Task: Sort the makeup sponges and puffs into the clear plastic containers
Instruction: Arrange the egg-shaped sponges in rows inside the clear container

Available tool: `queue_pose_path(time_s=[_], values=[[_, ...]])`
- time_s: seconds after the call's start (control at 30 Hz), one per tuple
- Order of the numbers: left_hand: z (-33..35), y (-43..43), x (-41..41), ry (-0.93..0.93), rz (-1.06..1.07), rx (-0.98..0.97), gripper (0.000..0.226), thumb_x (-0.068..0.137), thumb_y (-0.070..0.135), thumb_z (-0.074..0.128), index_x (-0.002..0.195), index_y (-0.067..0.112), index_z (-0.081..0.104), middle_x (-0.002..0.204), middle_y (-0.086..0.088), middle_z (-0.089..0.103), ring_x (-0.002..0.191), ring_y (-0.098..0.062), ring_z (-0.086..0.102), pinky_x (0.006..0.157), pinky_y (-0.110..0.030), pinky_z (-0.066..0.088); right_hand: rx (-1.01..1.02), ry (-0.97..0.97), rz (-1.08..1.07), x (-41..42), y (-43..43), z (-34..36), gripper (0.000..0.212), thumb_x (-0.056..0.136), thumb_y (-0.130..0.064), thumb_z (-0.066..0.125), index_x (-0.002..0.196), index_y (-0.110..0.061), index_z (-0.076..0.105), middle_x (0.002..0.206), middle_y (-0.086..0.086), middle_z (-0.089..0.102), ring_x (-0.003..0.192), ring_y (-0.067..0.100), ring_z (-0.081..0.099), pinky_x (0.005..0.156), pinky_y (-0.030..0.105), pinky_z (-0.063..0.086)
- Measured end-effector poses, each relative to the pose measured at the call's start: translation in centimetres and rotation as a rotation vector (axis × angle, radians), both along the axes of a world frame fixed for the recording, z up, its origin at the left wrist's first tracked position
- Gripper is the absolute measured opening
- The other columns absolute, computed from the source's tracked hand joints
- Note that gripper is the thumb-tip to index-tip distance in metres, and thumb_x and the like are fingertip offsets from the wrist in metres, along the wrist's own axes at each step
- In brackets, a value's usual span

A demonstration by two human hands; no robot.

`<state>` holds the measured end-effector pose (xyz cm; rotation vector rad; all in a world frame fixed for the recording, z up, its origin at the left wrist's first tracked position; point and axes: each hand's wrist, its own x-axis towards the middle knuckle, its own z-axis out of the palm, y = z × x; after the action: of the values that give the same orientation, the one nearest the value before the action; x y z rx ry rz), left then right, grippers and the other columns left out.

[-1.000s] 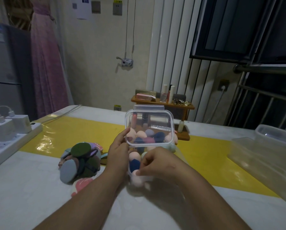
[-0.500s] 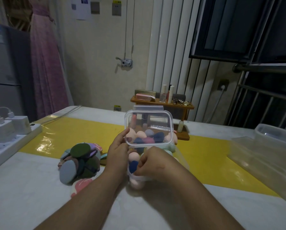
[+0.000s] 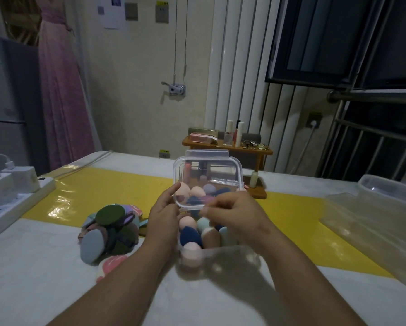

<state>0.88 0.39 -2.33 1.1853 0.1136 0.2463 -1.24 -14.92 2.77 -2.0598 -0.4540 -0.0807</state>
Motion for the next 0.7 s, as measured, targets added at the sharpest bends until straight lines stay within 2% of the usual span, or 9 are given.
queue_pose_path(time_s=[0.13,0.2,0.3,0.4,0.47,0.5,0.53,0.63,0.7], values=[[0.1,0.1,-0.2,0.009,0.020,-0.001,0.054,0.094,-0.004,0.037,0.115,0.034,0.068,0.119,-0.003,0.067,0.104,-0.025,0.067,0.078,-0.036,0.058,0.213,-0.097,-0.195,1.1,-2.6,0.1,0.015,0.088,-0.018,0.070,0.075,-0.017,0.075,0.059,-0.009,0.064,0.057,-0.002,0.055,0.055,0.016,0.044],[0.2,0.3,-0.2,0.033,0.044,-0.016,0.056,0.092,-0.004,0.037,0.106,0.038,0.072,0.117,-0.003,0.069,0.103,-0.026,0.068,0.079,-0.039,0.058,0.267,-0.103,-0.332,2.1,-4.1,-0.4,0.014,0.089,-0.017,0.069,0.077,-0.015,0.075,0.059,-0.009,0.064,0.061,0.003,0.056,0.057,0.020,0.042],[0.4,0.5,-0.3,0.069,0.064,-0.063,0.056,0.092,-0.004,0.037,0.103,0.036,0.074,0.107,0.000,0.072,0.099,-0.027,0.070,0.080,-0.041,0.059,0.201,-0.120,-0.500,3.6,-6.0,-1.8,0.012,0.091,-0.011,0.066,0.090,-0.015,0.077,0.081,-0.004,0.071,0.081,0.014,0.063,0.062,0.019,0.043],[0.8,0.4,-0.7,0.079,0.066,-0.077,0.054,0.095,-0.003,0.036,0.108,0.035,0.072,0.108,0.000,0.070,0.098,-0.026,0.069,0.076,-0.039,0.058,0.038,-0.060,-0.532,4.6,-7.2,-3.7,0.031,0.093,-0.002,0.057,0.114,-0.022,0.069,0.108,-0.005,0.067,0.088,0.007,0.060,0.060,0.011,0.043],[0.9,0.3,-0.9,0.083,0.078,-0.063,0.052,0.098,0.000,0.035,0.111,0.035,0.071,0.110,0.002,0.068,0.098,-0.025,0.068,0.074,-0.037,0.058,-0.104,-0.008,-0.476,5.5,-7.6,-5.2,0.049,0.091,-0.001,0.058,0.133,-0.027,0.058,0.131,-0.004,0.060,0.102,0.012,0.060,0.078,0.020,0.049],[1.0,0.3,-1.0,0.083,0.083,-0.052,0.051,0.099,0.001,0.034,0.110,0.037,0.070,0.110,0.003,0.068,0.098,-0.024,0.068,0.074,-0.037,0.058,-0.170,0.025,-0.429,6.0,-7.8,-5.9,0.056,0.091,-0.004,0.060,0.141,-0.030,0.051,0.141,-0.005,0.052,0.114,0.016,0.056,0.090,0.026,0.049],[1.0,0.4,-1.0,0.083,0.089,-0.041,0.051,0.099,0.002,0.034,0.109,0.038,0.069,0.110,0.004,0.068,0.098,-0.023,0.068,0.075,-0.037,0.059,-0.209,0.066,-0.382,6.4,-7.9,-6.6,0.060,0.092,-0.010,0.063,0.144,-0.034,0.045,0.145,-0.007,0.047,0.121,0.018,0.052,0.095,0.029,0.046],[1.2,0.4,-1.2,0.072,0.088,-0.039,0.051,0.099,0.003,0.035,0.109,0.040,0.069,0.108,0.005,0.068,0.098,-0.023,0.068,0.075,-0.037,0.059,-0.188,0.205,-0.313,6.6,-7.2,-7.1,0.054,0.095,-0.037,0.059,0.143,-0.050,0.037,0.143,0.001,0.047,0.119,0.022,0.053,0.096,0.034,0.047],[1.3,0.3,-1.3,0.070,0.083,-0.051,0.050,0.098,0.002,0.036,0.111,0.038,0.069,0.106,0.006,0.068,0.096,-0.022,0.069,0.073,-0.036,0.058,-0.224,0.192,-0.319,6.9,-7.0,-7.3,0.051,0.094,-0.047,0.053,0.141,-0.054,0.035,0.144,0.002,0.045,0.120,0.024,0.052,0.100,0.038,0.046]])
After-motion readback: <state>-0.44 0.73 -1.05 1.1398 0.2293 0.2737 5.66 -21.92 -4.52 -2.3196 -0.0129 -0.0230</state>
